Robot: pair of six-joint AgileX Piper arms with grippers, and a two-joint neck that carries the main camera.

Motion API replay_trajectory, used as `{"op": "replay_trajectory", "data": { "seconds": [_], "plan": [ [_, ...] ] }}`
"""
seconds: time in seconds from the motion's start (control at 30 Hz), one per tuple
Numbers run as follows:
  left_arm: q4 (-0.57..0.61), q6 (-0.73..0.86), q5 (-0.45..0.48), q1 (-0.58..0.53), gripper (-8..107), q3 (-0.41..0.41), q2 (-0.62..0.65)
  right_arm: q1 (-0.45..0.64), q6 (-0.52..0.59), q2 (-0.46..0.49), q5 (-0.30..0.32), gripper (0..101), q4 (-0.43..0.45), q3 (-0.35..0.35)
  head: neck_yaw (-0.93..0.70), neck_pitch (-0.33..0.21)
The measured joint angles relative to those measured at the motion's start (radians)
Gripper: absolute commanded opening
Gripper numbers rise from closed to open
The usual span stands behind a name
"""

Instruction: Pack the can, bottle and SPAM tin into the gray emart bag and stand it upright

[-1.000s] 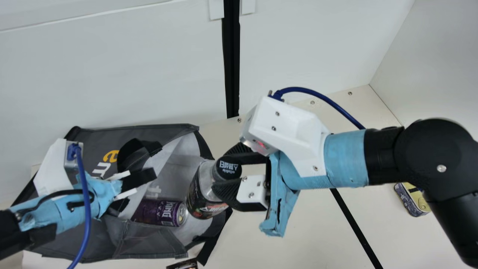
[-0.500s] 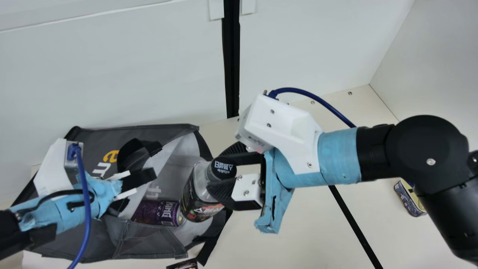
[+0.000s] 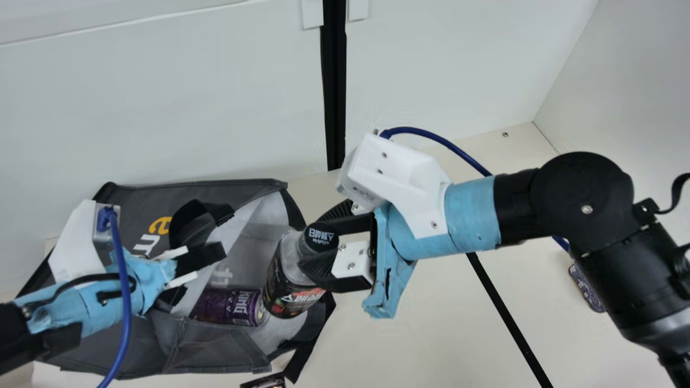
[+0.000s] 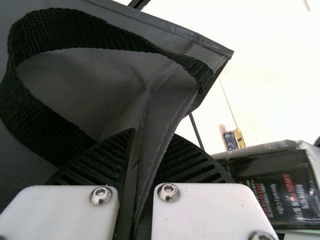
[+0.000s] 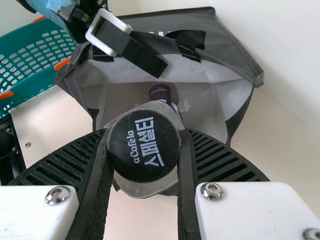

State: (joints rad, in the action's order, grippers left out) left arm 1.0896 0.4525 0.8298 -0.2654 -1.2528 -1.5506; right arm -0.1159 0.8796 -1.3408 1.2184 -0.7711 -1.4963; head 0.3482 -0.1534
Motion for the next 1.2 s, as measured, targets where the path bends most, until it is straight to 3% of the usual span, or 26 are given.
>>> {"op": "replay_trajectory", "data": {
  "seconds": [0.53, 1.2],
  "plan": [
    [0.0, 0.0, 0.0, 0.0, -8, 0.0, 0.0, 0.034, 0.074, -0.072, 0.0, 0, -0.002, 0.018, 0.0, 0.0],
    [0.0, 0.0, 0.0, 0.0, -8, 0.0, 0.0, 0.019, 0.074, -0.166, 0.0, 0, -0.007, -0.012, -0.002, 0.0]
  ]
}}
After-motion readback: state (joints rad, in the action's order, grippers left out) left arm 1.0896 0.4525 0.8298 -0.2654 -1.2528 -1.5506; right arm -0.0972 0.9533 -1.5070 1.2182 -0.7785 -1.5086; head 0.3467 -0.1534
